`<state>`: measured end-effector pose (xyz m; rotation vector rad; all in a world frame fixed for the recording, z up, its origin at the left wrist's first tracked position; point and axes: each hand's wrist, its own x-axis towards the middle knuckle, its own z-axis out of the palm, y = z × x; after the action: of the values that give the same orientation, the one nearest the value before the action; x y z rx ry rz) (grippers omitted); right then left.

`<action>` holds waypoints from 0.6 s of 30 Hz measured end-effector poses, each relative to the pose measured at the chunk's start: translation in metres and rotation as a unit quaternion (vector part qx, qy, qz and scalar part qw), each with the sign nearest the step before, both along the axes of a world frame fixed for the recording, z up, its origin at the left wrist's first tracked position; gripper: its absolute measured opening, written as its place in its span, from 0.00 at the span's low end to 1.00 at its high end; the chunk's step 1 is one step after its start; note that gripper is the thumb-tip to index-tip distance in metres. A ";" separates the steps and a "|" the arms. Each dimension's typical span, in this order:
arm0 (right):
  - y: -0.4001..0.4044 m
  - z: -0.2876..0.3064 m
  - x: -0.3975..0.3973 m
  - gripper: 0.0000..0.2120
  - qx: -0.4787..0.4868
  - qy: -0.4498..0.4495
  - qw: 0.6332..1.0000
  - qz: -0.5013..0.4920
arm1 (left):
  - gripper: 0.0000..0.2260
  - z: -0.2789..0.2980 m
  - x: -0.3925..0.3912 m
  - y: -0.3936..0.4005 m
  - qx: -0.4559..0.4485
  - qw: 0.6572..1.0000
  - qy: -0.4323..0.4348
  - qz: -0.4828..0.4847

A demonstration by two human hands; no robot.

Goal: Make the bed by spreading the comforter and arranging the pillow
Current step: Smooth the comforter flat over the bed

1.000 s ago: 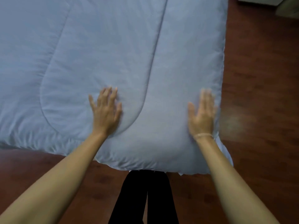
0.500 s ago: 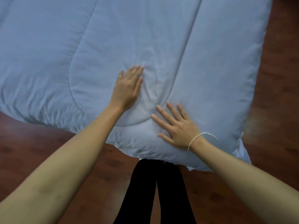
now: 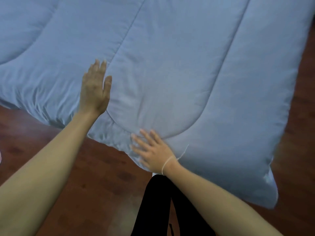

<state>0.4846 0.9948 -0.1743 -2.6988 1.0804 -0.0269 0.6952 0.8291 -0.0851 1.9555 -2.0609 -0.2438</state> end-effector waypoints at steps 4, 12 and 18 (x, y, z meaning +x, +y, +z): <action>0.017 0.015 -0.048 0.12 0.019 -0.129 0.990 0.051 | 0.26 -0.017 -0.012 0.006 0.018 1.000 -0.001 -0.022; -0.062 0.015 -0.249 0.28 -0.011 -0.011 0.857 -0.516 | 0.29 -0.087 -0.056 0.061 0.119 0.986 -0.041 0.107; -0.041 0.011 -0.300 0.34 0.063 -0.049 0.727 -0.682 | 0.31 -0.083 -0.046 0.099 0.151 0.972 -0.005 0.180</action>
<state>0.1844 0.9542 -0.1631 -1.1766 2.5549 -0.3116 0.6491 0.9281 -0.1679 2.4689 -1.7101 -0.4901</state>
